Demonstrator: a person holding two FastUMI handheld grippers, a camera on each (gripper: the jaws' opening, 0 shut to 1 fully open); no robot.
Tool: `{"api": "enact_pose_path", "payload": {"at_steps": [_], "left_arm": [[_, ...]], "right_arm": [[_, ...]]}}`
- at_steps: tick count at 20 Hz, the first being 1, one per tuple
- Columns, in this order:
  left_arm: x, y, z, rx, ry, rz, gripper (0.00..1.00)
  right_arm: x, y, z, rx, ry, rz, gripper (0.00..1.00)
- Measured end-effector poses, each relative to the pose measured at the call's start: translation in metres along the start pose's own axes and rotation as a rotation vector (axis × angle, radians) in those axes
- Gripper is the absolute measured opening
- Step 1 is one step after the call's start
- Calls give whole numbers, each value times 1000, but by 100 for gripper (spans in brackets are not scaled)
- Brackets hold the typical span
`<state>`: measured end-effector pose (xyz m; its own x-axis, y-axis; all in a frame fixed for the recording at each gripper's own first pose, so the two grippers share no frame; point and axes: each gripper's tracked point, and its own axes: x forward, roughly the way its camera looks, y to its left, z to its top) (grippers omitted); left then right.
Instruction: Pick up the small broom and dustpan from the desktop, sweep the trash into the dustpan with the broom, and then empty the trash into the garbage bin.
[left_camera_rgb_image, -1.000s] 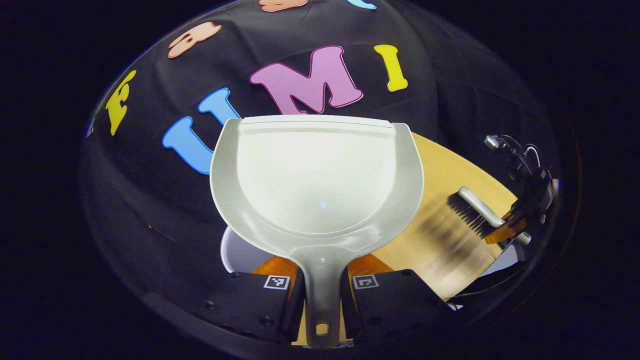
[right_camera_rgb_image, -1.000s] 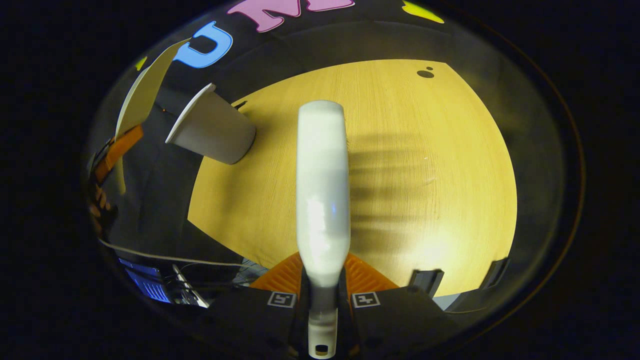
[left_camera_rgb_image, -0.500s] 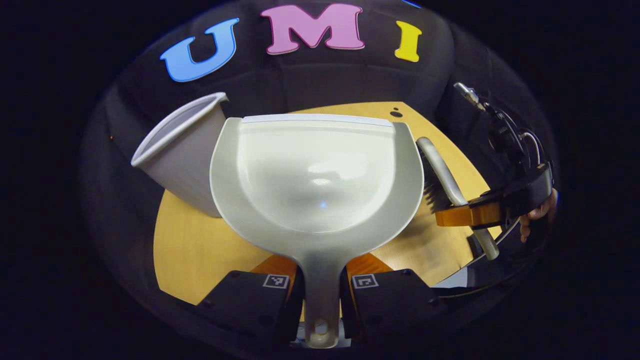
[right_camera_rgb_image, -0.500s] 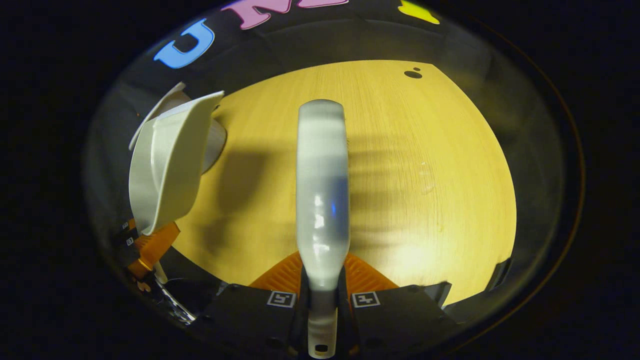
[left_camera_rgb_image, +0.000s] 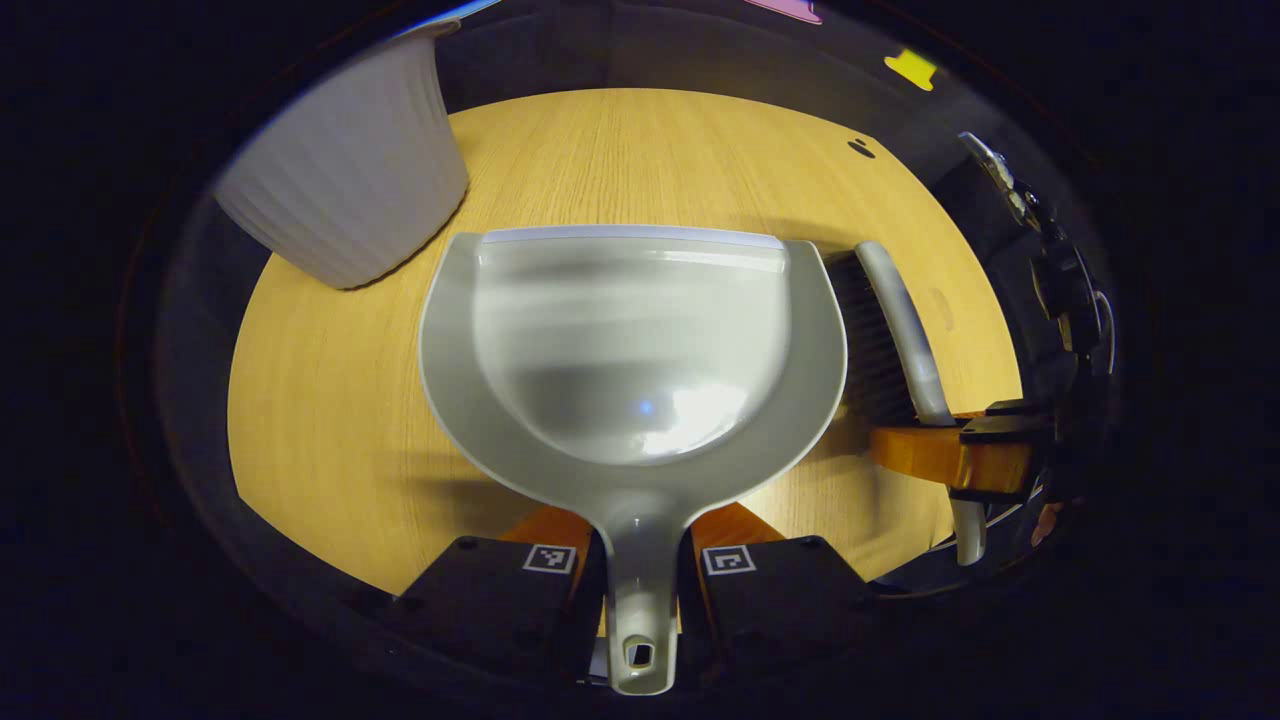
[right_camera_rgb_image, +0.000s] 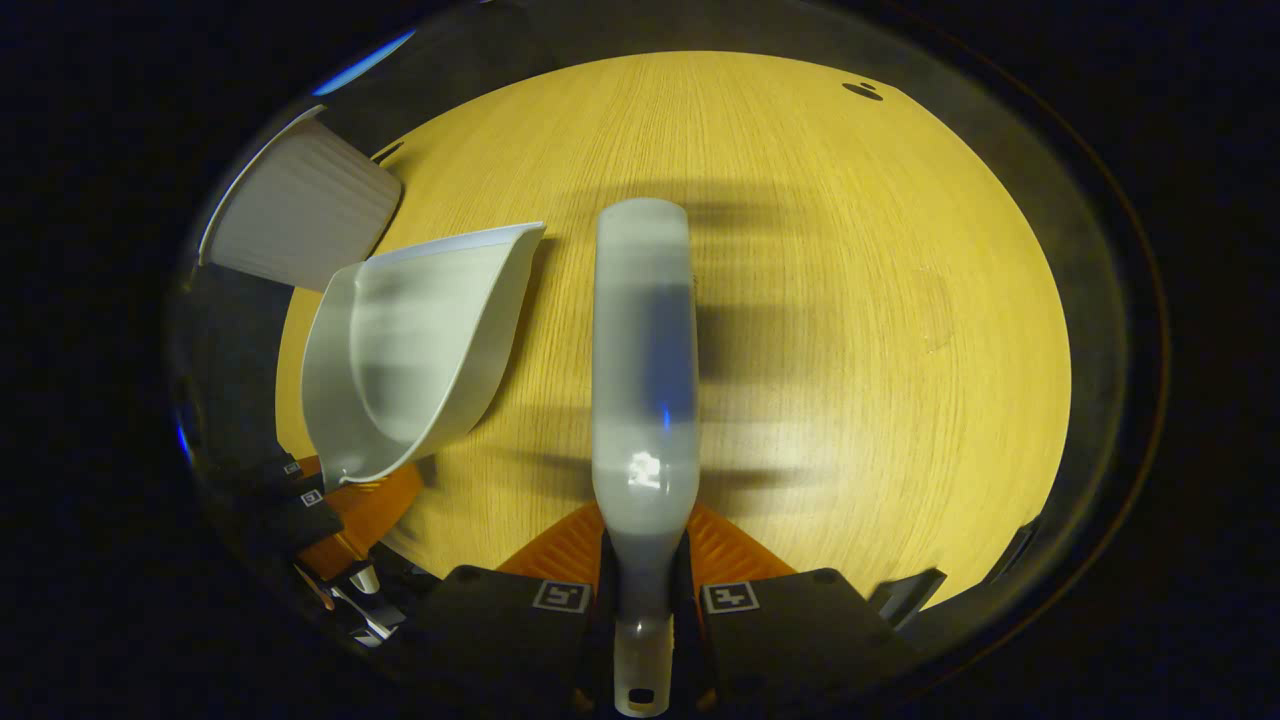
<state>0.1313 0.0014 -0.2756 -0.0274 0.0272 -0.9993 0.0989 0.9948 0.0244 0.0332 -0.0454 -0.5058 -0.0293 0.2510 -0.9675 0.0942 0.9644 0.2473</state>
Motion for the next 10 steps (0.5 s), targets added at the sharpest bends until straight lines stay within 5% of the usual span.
{"api": "enact_pose_path", "payload": {"at_steps": [7, 9, 10], "left_arm": [[1, -9, -11, -72, 76, -28, 30], [0, -9, -10, -84, 79, -26, 30], [1, -8, -14, -76, 100, -24, 30]], "right_arm": [[7, 12, 6, 19, 56, -8, 27], [5, 13, 7, 40, 63, 2, 34], [4, 13, 8, 49, 58, 8, 26]]}}
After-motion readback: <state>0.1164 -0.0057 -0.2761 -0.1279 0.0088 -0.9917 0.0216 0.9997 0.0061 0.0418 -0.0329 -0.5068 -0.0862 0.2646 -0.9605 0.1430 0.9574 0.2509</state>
